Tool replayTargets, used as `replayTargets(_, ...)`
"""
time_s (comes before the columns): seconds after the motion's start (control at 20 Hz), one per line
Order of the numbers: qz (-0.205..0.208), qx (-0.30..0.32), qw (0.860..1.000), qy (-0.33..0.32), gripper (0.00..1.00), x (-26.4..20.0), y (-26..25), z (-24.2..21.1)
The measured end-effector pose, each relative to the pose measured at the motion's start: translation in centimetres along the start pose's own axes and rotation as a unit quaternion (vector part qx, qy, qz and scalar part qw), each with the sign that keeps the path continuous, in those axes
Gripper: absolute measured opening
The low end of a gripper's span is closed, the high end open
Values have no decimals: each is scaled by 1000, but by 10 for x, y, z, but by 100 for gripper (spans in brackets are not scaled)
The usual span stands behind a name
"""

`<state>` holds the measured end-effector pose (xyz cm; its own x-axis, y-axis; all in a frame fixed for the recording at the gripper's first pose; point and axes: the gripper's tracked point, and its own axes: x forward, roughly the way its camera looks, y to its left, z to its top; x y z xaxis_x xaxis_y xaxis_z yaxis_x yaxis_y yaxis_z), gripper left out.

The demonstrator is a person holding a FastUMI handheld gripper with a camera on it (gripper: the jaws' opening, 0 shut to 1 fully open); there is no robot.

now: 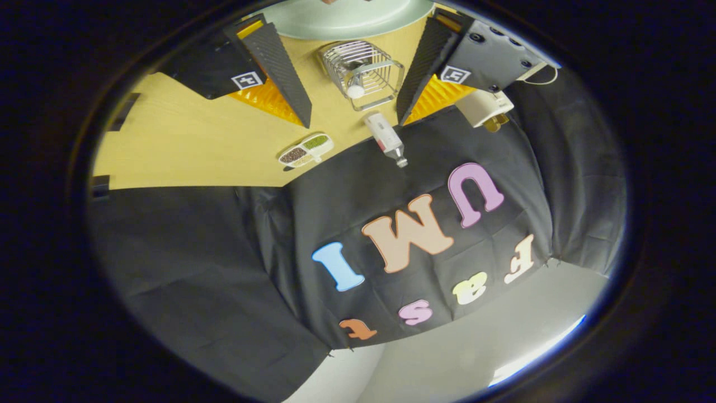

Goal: Take the plate from the dish rack, then take the spoon from the basket and place it into the plate.

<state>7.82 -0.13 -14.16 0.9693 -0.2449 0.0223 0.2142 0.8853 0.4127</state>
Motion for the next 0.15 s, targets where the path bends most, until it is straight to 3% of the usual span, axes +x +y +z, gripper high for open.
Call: replayTargets(0.15, -10, -9, 1000, -3, 98, 7, 0, -9)
